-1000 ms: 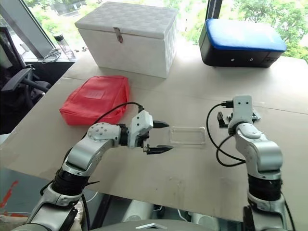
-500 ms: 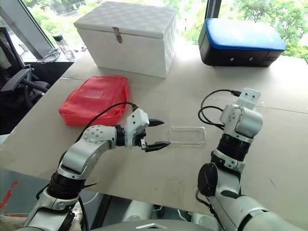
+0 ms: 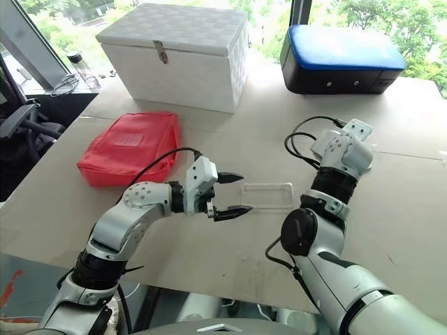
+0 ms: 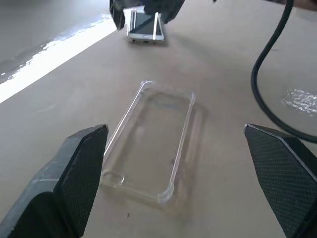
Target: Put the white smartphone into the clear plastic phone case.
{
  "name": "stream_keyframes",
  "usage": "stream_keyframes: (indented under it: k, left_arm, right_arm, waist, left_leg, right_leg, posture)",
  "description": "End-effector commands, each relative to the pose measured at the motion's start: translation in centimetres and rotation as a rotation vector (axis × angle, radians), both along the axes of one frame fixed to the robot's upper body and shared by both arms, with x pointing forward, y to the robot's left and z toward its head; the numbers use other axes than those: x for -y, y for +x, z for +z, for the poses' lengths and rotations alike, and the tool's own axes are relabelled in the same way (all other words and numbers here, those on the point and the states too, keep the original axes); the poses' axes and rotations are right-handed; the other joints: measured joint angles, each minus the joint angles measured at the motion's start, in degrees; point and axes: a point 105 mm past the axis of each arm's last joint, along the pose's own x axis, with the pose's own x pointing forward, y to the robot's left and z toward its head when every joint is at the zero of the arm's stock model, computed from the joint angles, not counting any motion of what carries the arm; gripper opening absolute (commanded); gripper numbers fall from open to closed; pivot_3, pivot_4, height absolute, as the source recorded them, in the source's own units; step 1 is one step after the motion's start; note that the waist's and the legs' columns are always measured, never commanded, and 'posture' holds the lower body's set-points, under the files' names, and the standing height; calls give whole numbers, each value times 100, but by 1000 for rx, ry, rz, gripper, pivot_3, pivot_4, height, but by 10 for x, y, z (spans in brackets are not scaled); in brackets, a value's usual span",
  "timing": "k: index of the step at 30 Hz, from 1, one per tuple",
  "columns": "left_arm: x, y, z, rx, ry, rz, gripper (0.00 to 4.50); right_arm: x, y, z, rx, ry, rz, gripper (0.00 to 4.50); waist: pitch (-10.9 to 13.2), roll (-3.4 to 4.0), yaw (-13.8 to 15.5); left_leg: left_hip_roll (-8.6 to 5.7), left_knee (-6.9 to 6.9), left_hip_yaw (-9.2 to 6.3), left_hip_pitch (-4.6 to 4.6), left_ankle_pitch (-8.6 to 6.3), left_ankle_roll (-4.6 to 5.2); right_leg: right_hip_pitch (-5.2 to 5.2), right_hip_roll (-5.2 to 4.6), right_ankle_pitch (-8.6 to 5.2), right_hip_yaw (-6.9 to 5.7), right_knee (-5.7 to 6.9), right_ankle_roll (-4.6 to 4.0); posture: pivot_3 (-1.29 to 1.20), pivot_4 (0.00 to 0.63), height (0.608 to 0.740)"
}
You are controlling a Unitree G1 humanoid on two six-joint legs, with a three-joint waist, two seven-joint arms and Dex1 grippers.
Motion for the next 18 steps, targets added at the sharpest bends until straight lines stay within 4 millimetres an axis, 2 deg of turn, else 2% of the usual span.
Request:
stream_keyframes:
  k: [1,11,18]
  left_arm:
    - [-2,-5,26,77,-48,-29,4476]
    - [-13,-10,33,89,-46,10,4476]
    - [-12,-11,34,85,-51,21,4476]
  right_arm:
    - [-28,9,4,12,53,33,4500]
    - [-23,8,-10,-75,113,-105,4500]
    - [-13,10,-15,-89,124,-176,4500]
  waist:
    - [0,0,-10]
    - [-3,-4,-136]
    - [-12,-19,-136]
  left_leg:
    - [0,0,1,0,0,0]
    - [1,0,4,11,-1,2]
    - [2,-2,3,14,-1,1]
  right_leg:
    - [0,0,0,1,-2,0]
    - [5,2,-8,7,0,15]
    - [12,2,-9,7,-5,16]
  posture:
    - [0,150,740]
    - [0,150,740]
    - [0,150,740]
